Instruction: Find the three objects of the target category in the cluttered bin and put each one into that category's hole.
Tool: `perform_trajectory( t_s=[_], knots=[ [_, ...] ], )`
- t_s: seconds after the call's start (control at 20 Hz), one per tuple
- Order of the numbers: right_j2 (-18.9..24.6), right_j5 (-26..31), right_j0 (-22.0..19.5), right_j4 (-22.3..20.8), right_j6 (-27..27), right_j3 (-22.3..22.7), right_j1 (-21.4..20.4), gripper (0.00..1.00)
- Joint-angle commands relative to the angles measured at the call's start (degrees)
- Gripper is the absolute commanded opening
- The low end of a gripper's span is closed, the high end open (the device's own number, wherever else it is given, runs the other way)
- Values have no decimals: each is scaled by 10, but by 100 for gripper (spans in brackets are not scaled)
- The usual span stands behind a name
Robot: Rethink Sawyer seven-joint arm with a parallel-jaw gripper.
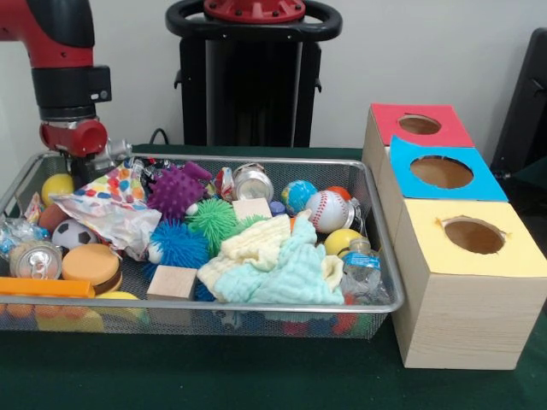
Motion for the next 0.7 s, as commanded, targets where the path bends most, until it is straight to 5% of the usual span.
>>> perform_trajectory(
  t_s=[0.05, 0.1, 0.2, 0.25, 0.45, 0.55, 0.7],
  knots=[
    [53, 104, -27, -23, -91, 3, 2, 0],
    [-9, 195, 33, -7, -102, -61, 40, 0],
    [20, 214, 16, -36, -172, -37, 6, 0],
    [10, 148, 28, -85, -151, -34, -3, 100],
    [20, 196, 25, -48, -149, 7, -70, 100],
    [22, 197, 20, -63, -152, -32, -9, 100],
    [28, 243, 9, -44, -168, -27, -18, 100]
  ],
)
